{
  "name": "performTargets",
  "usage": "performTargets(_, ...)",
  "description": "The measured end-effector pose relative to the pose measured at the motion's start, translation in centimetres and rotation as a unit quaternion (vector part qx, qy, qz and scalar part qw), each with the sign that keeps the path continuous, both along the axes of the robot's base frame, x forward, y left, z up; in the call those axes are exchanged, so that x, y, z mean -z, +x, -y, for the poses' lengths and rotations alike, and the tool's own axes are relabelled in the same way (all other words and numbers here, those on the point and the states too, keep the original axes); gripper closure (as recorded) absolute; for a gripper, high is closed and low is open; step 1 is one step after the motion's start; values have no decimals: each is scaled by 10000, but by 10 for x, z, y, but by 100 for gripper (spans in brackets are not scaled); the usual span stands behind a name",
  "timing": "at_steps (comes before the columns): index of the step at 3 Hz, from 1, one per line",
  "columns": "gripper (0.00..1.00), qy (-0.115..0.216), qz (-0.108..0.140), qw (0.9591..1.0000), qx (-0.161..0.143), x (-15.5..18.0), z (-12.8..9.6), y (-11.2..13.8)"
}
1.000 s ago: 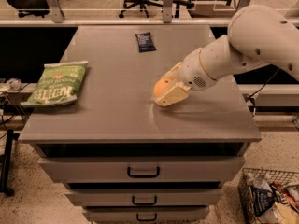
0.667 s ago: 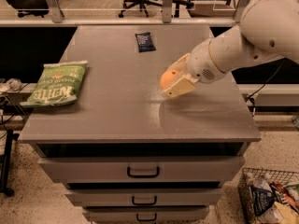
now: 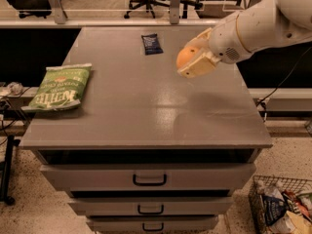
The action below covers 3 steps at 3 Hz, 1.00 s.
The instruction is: Move orange near rxbar blueberry
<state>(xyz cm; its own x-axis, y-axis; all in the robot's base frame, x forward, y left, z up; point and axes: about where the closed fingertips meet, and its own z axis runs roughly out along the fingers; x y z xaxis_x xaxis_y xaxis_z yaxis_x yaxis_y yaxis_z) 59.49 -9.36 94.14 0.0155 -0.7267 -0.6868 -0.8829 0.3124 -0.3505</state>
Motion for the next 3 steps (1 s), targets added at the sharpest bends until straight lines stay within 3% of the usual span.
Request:
performTargets(1,100,2,206,9997,98,1,6,24)
performTargets(3,100,94,690,9972,266,15,13,114)
